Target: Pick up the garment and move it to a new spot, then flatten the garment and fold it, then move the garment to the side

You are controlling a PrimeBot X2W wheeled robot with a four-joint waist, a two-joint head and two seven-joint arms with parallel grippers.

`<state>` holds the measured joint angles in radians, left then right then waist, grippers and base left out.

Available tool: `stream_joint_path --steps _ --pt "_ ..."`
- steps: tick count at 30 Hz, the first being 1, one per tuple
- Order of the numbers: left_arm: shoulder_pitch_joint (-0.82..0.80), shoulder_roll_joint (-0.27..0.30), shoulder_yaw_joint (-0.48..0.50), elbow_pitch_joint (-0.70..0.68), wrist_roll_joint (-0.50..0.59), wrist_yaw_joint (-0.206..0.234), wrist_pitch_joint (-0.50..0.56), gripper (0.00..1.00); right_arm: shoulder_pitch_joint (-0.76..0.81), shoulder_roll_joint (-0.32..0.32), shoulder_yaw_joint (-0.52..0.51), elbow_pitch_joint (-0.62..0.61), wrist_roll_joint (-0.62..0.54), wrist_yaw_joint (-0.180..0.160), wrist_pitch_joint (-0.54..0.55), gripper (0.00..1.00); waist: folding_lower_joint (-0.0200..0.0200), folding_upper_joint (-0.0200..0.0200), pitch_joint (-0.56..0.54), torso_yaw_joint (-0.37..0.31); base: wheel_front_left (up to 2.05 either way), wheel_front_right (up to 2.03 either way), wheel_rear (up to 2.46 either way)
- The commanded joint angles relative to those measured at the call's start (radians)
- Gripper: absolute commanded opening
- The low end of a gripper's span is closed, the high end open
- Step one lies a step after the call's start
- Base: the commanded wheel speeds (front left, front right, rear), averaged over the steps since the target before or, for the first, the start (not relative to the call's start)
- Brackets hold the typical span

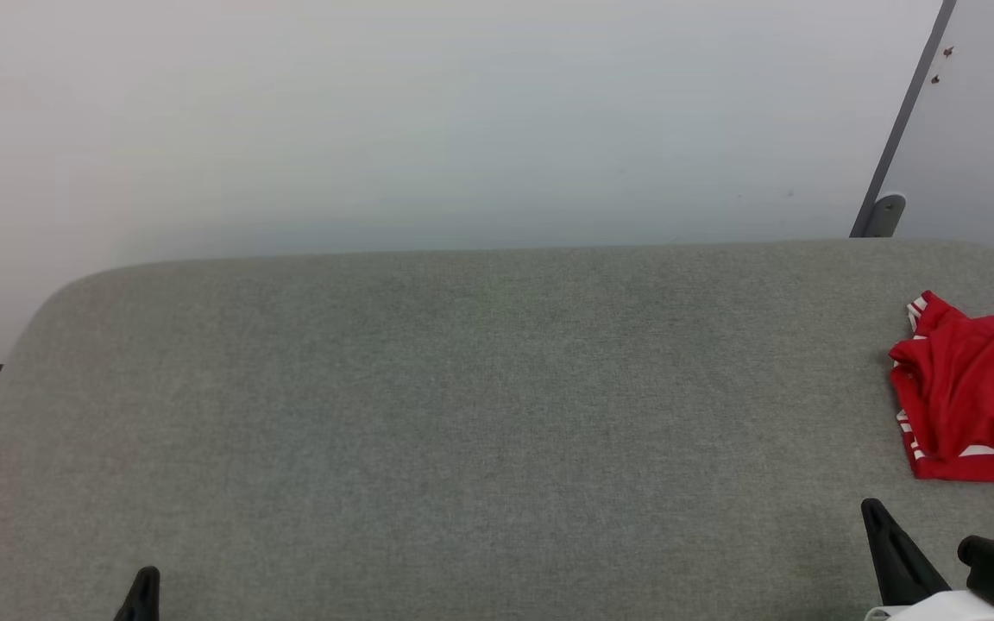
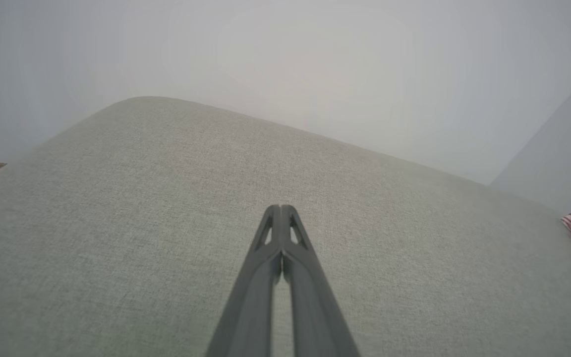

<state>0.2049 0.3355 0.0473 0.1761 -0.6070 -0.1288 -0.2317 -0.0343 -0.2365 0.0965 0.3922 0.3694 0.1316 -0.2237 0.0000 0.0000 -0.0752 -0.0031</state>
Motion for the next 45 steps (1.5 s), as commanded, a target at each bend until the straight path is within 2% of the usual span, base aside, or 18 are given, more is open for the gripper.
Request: stream_joint_path --steps 1,21,45 --pt "-0.028 0.007 0.011 -0.012 -0.030 0.000 0.006 0.00 -0.026 0.000 -0.016 -0.021 0.037 0.000 0.007 0.00 0.0000 0.0000 0.001 0.000 0.00 0.00 0.00" --pt "-0.105 -0.069 0.027 0.008 -0.286 -0.001 0.095 0.00 -0.040 0.048 -0.066 -0.059 0.355 0.000 0.092 0.00 0.0000 0.0000 0.014 0.001 0.00 0.00 0.00" --pt "-0.178 -0.141 0.041 0.028 -0.527 -0.001 0.180 0.00 -0.055 0.095 -0.115 -0.090 0.653 -0.001 0.175 0.00 0.0000 0.0000 0.030 0.001 0.00 0.00 0.00"
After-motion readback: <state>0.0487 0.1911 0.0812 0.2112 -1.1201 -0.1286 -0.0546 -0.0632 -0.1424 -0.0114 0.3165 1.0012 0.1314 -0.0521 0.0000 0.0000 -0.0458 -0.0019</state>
